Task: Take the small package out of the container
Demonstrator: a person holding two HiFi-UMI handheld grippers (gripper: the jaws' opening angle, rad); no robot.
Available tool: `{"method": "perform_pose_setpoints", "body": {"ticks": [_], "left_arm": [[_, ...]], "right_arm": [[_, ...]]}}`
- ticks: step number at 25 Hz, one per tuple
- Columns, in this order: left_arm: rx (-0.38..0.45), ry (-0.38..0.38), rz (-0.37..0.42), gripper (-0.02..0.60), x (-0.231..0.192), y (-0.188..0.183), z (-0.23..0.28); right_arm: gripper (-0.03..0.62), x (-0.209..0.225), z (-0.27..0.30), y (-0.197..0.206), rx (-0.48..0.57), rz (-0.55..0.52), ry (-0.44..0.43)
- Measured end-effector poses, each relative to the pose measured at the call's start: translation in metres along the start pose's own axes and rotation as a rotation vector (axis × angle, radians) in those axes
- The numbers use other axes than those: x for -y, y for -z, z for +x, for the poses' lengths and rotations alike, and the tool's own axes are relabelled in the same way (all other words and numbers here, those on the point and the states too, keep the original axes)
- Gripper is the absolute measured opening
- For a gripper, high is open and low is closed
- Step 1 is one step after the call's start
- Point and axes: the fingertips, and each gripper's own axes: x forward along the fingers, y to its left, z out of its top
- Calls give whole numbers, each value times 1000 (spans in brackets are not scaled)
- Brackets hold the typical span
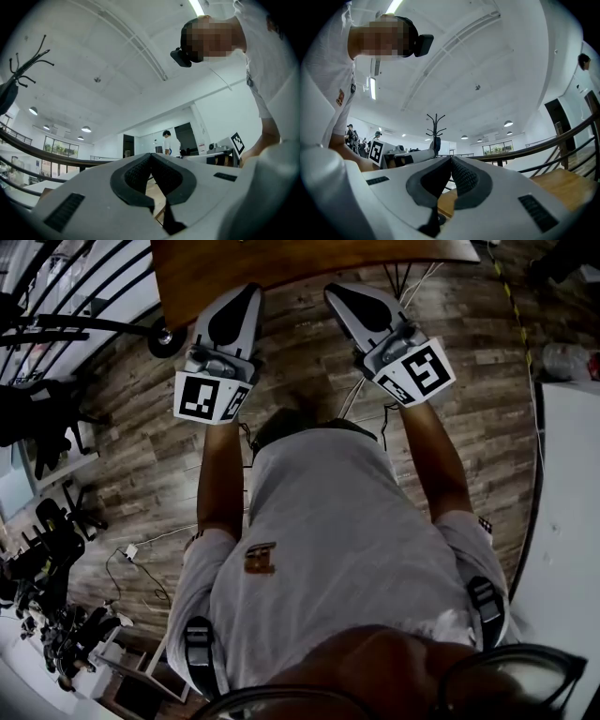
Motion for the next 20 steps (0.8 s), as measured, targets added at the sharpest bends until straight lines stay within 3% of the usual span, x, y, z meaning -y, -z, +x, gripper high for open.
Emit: {"method": "perform_pose_setpoints", "body": {"ticks": [11,20], "left_arm": [[16,9,17,18,-26,8,30],[30,21,10,18,-84,32,78]], "right_arm": [[32,30,21,9,-7,-14,-7],[32,86,70,22,-19,-33,5]]}}
